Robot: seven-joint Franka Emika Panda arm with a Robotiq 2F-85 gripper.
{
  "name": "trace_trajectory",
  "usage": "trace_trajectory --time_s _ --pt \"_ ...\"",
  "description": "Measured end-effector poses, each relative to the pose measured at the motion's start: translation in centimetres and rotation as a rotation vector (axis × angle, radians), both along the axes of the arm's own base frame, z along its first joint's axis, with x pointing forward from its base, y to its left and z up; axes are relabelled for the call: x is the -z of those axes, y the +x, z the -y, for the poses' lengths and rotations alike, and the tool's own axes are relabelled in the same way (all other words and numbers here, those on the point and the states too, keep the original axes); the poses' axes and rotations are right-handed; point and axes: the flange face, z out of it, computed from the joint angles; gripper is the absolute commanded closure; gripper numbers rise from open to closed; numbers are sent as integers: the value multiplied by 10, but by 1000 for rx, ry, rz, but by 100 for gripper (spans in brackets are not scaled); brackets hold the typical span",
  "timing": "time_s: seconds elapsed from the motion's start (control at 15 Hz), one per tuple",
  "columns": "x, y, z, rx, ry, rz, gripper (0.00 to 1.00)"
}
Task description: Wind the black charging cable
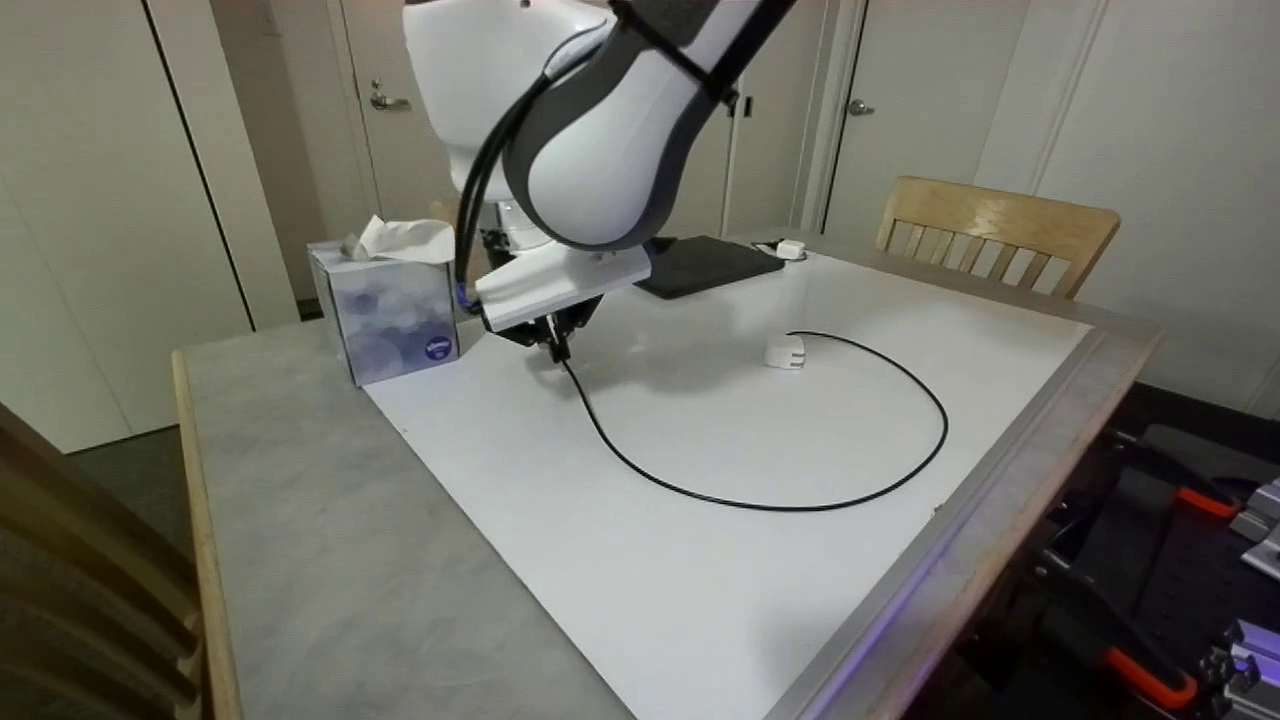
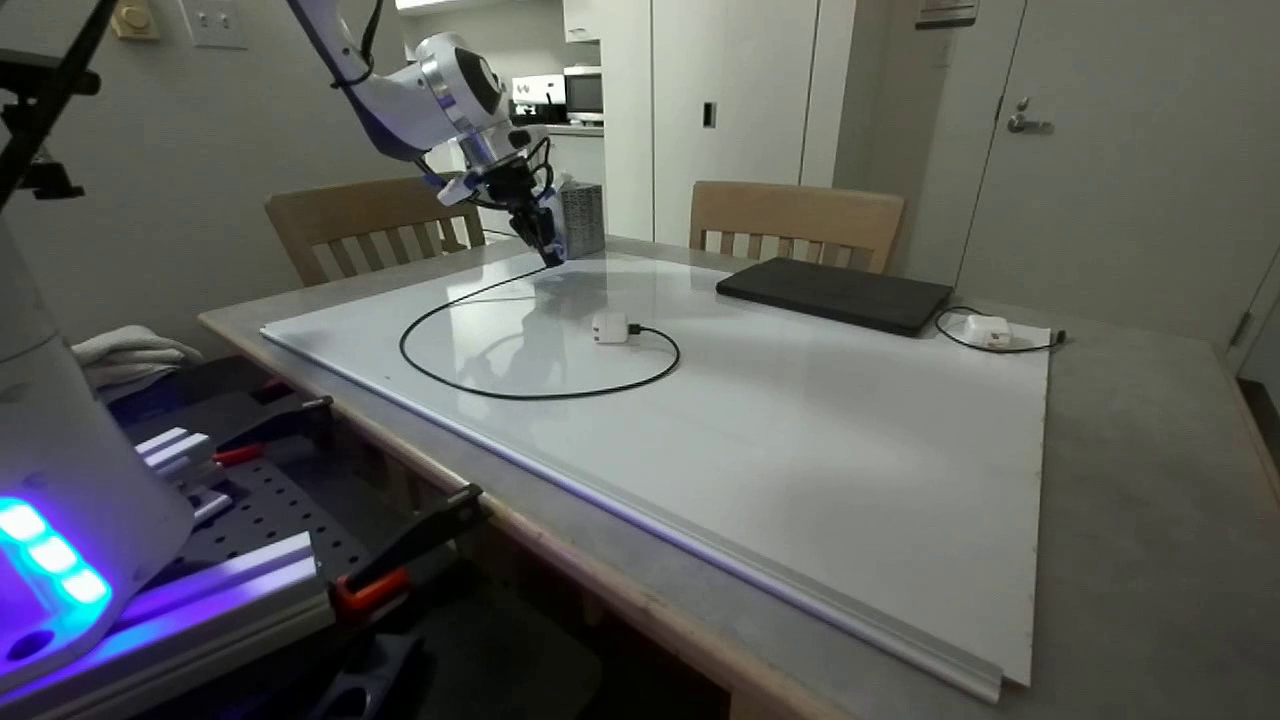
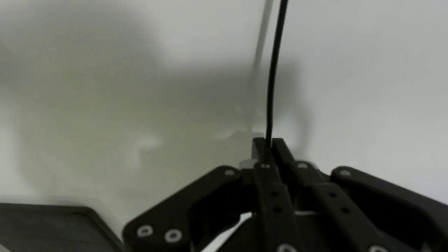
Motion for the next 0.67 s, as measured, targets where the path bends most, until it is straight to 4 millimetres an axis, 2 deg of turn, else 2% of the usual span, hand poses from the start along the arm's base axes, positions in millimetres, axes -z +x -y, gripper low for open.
trace_trajectory --time_s 0.07,0.13,0.27,0.4,0.47,0.67 --pt "0 3 7 58 14 20 99" --pt "0 4 13 111 33 39 94" --pt "-1 2 19 194 69 69 94" --pt "-3 -2 21 217 81 76 94" --pt "-4 -2 21 220 83 76 99" --pt "-4 -3 20 230 82 80 99"
